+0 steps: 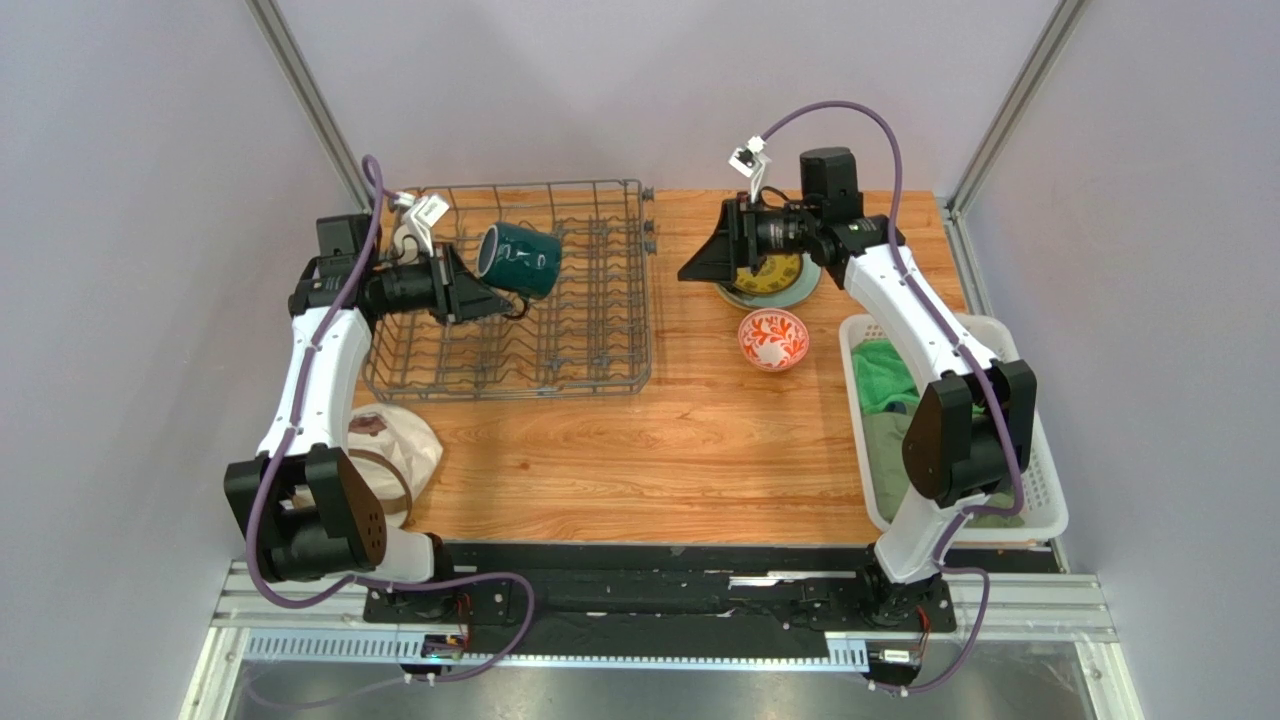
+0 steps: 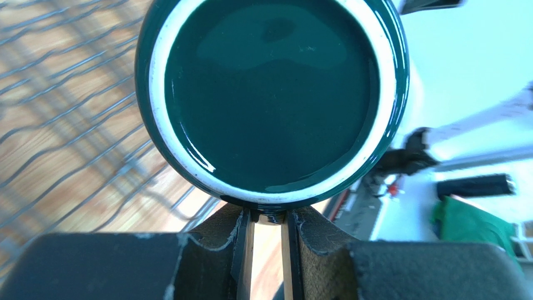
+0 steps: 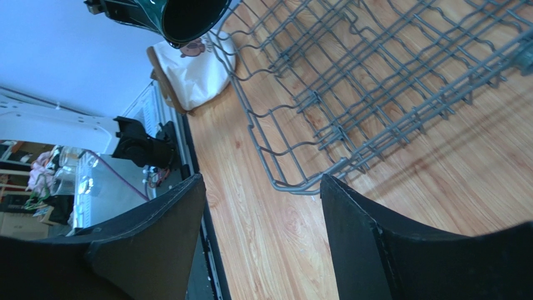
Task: Unload the mixed dishes from the dish rack
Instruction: Pick up the cup from the dish rack, then place the cup at the center of the board.
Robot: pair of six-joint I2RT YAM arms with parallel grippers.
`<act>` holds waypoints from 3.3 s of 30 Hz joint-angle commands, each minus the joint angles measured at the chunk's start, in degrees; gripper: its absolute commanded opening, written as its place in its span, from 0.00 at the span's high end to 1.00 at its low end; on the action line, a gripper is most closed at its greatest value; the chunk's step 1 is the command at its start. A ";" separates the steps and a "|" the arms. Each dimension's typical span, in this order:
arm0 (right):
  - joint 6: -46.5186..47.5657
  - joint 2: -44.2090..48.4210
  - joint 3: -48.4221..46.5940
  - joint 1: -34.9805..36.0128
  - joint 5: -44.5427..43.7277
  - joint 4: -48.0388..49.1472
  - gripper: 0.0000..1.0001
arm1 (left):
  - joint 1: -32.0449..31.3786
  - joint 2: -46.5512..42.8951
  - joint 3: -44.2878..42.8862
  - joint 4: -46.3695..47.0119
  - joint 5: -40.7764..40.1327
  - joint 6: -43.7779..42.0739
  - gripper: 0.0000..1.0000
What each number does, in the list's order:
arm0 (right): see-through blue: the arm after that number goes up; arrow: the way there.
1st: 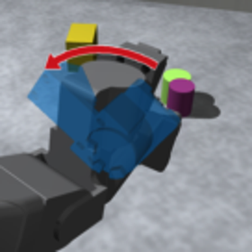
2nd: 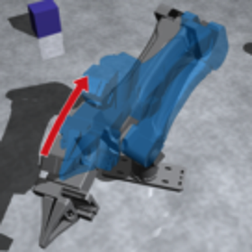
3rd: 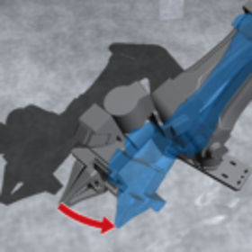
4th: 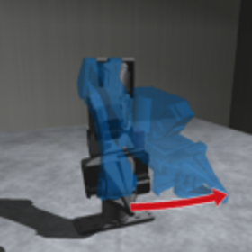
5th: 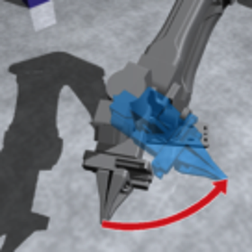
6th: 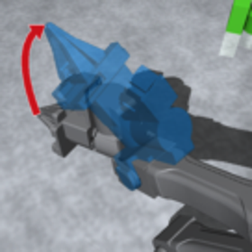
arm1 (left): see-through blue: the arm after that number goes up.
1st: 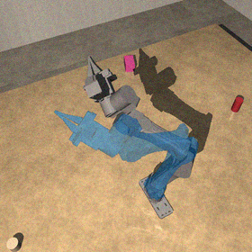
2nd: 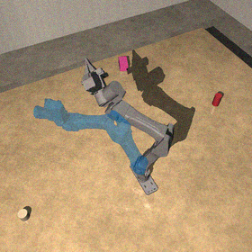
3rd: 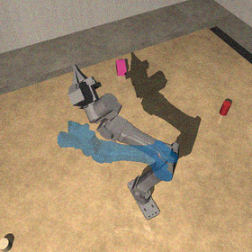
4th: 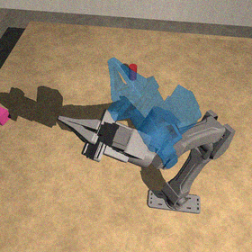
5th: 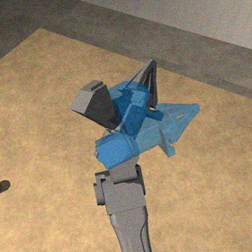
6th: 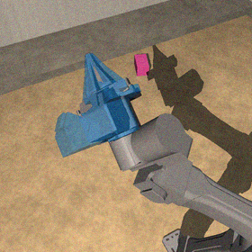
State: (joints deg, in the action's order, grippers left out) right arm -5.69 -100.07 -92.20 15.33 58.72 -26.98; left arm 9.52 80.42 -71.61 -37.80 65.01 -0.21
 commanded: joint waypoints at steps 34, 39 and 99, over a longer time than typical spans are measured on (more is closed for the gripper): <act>-17.41 -1.97 -2.98 14.37 -4.67 31.64 0.27 | -13.03 -11.34 10.79 48.42 17.17 38.15 1.00; -22.24 -1.71 -0.97 14.64 -4.23 36.64 0.32 | -14.26 -11.78 14.39 61.26 13.48 46.96 1.00; -3.99 4.80 -0.08 11.58 -12.92 8.74 1.00 | -2.06 -19.25 9.04 5.76 4.34 -3.91 0.34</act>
State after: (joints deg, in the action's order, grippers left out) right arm -17.72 -100.05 -89.30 30.11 50.68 -8.43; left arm 5.06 62.15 -59.68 -20.51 71.20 8.32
